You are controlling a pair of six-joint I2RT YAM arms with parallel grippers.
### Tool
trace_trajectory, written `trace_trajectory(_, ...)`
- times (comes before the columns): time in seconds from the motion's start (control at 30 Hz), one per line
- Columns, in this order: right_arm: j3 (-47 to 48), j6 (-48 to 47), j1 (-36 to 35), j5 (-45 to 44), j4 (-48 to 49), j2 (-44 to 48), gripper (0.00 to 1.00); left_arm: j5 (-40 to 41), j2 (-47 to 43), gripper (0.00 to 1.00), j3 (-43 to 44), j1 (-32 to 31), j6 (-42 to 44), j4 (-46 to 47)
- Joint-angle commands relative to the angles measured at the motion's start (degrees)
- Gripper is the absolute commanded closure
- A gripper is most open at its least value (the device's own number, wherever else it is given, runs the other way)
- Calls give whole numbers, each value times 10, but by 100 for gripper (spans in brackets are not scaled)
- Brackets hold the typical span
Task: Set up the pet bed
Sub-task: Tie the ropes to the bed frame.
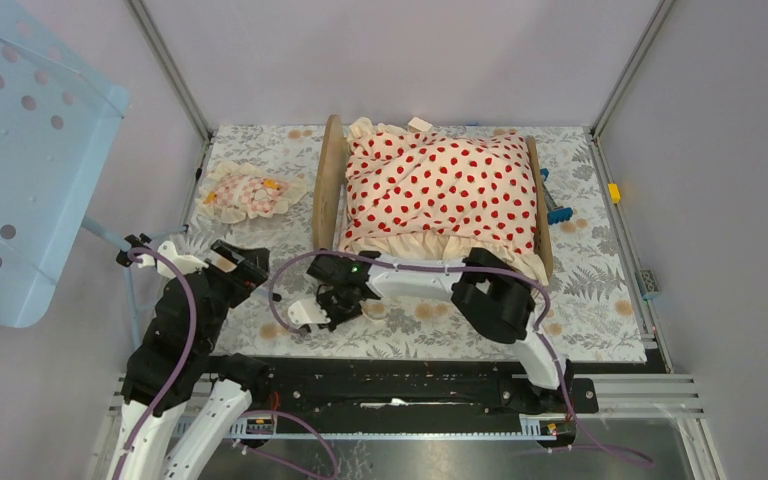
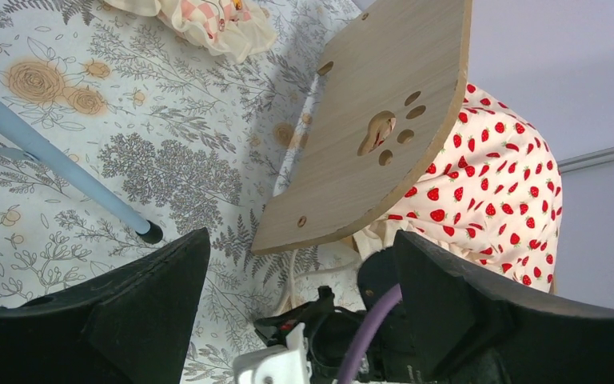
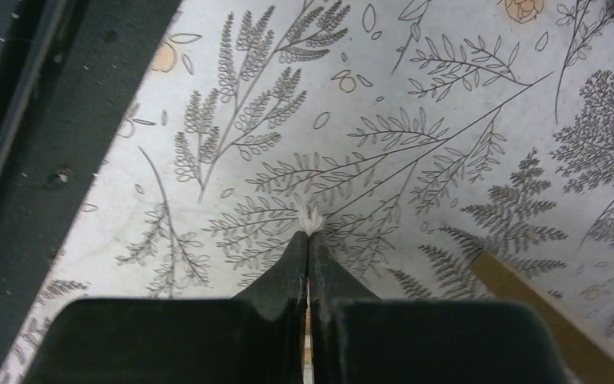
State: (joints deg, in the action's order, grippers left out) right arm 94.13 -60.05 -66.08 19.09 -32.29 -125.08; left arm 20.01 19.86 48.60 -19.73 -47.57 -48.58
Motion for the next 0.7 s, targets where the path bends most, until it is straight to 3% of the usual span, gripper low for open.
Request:
trace_trajectory(0.0, -114, 118, 6, 34, 154, 60, 100, 3, -7, 10, -8, 3, 20, 23)
trace_trajectory(0.17, -226, 293, 29, 45, 368, 129, 100, -4, -15, 6, -23, 3, 44, 57)
trace_trajectory(0.27, -292, 412, 36, 6, 480, 160, 100, -6, -20, 4, -30, 3, 61, 81)
trace_trajectory(0.5, -416, 627, 42, -54, 655, 222, 100, -45, -22, 6, -57, 3, 92, 142)
trace_trajectory(0.67, -422, 750, 42, -123, 676, 246, 100, -70, -41, 9, -103, 3, 105, 189)
